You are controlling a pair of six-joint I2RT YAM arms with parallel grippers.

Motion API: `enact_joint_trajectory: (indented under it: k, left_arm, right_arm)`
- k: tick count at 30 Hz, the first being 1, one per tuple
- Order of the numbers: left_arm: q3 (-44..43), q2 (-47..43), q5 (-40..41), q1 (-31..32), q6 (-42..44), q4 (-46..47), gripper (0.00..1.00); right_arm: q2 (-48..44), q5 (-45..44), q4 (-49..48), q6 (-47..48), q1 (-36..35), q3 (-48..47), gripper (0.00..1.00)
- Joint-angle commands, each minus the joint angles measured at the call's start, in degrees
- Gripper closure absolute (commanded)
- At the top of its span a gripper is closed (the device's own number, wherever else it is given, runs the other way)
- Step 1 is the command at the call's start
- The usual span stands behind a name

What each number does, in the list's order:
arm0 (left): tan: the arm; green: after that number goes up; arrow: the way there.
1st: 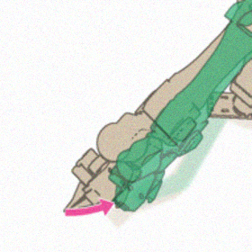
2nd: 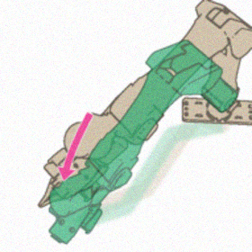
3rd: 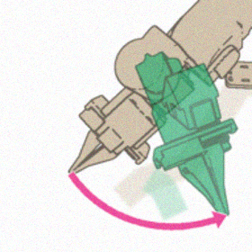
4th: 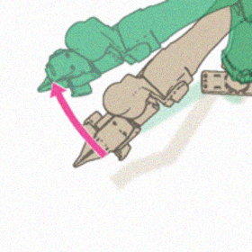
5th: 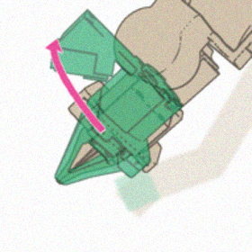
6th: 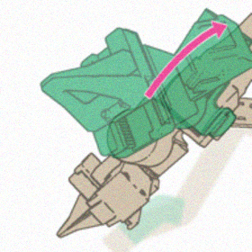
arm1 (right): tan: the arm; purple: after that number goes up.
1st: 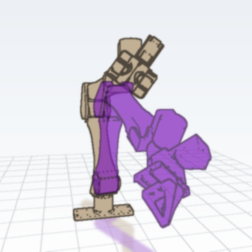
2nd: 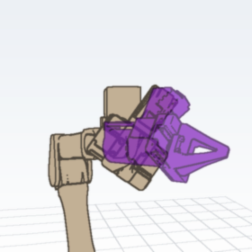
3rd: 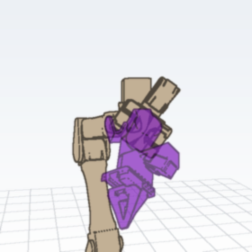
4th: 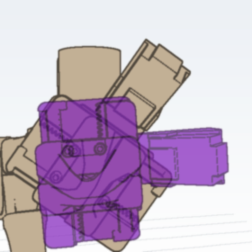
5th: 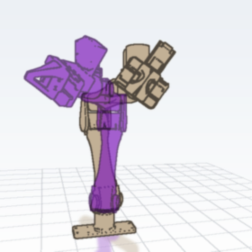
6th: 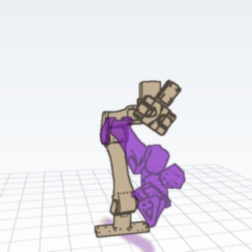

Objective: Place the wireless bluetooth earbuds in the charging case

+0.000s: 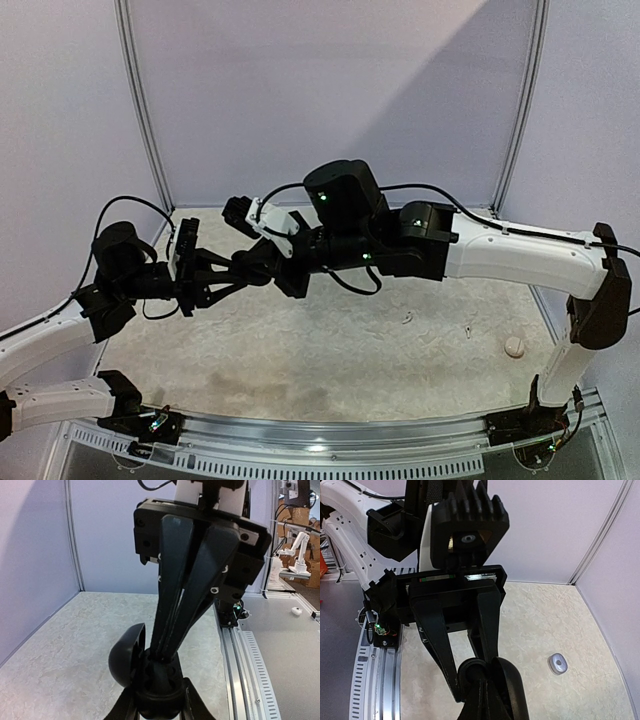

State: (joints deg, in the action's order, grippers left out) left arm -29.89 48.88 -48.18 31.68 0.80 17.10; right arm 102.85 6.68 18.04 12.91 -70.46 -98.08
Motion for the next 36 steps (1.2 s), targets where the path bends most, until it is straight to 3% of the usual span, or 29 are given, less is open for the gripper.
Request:
enact_joint_trajectory:
  k: [1, 7, 12, 20, 36]
  left_arm:
    - [-0.9, -0.7, 2.2, 0.2, -0.6, 7.4, 1.0]
    - [-0.9, -0.9, 2.2, 0.2, -0.6, 6.4, 1.0]
    - [-0.5, -0.8, 1.5, 0.2, 0.9, 4.7, 1.0]
    - [-0.2, -0.6, 0.7, 0.3, 2.0, 3.4, 1.0]
    - [0.4, -0.9, 0.5, 0.4, 3.3, 1.2, 1.0]
  right_arm:
    - [2.4, 2.4, 6.7, -0.4, -2.1, 3.0, 0.98]
    - [2.7, 0.5, 6.8, -0.4, -2.0, 2.2, 0.89]
    - [0.4, -7.9, 5.9, -0.7, -2.0, 1.0, 0.84]
    - [-1.2, -12.2, 2.1, -1.4, -2.0, -1.9, 0.67]
    - [-4.6, -8.0, -6.0, -4.0, -1.6, -3.0, 0.61]
